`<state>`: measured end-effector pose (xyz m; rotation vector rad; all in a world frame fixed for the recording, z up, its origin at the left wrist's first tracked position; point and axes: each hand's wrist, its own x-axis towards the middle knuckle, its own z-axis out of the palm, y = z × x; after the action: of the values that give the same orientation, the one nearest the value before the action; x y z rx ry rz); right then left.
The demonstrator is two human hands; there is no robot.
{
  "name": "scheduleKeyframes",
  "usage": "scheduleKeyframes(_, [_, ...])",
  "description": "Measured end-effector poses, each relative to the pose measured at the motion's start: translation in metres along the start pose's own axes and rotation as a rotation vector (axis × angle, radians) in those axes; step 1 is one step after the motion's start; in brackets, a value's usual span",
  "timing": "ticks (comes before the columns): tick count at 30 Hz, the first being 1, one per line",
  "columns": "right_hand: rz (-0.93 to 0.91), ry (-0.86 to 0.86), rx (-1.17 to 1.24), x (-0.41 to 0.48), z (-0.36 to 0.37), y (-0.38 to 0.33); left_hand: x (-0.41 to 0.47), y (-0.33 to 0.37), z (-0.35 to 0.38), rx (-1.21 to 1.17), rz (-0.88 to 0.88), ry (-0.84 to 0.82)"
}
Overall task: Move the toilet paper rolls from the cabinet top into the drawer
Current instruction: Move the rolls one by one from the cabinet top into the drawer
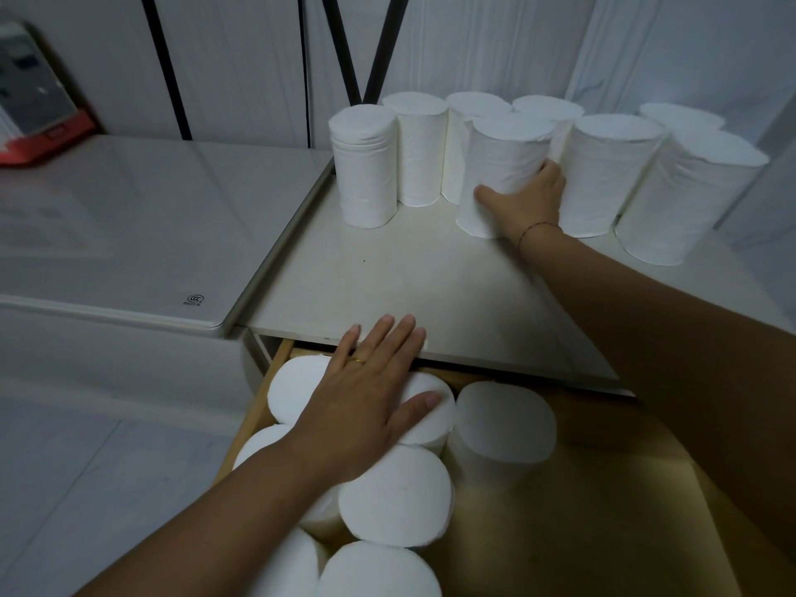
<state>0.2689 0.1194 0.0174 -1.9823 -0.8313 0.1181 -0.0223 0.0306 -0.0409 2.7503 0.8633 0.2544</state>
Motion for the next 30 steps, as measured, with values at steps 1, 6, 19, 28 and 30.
scheduleKeyframes(1, [-0.001, 0.000, 0.012, -0.001, 0.000, -0.002, -0.001, 0.001, 0.000, 0.001, -0.004, -0.003])
scheduleKeyframes(6, [-0.015, 0.045, 0.059, 0.003, 0.002, -0.011, -0.003, 0.002, 0.000, -0.001, 0.001, -0.017])
scheduleKeyframes(19, [0.017, 0.136, 0.053, 0.009, 0.014, -0.017, -0.005, -0.004, 0.004, -0.011, 0.050, 0.018])
scheduleKeyframes(28, [-0.105, 0.020, 0.131, -0.035, -0.023, 0.000, -0.007, 0.002, 0.009, 0.026, 0.019, 0.026])
scheduleKeyframes(30, [-0.127, -0.006, 0.162, -0.053, -0.034, 0.005, -0.011, 0.005, 0.010, 0.024, 0.019, 0.026])
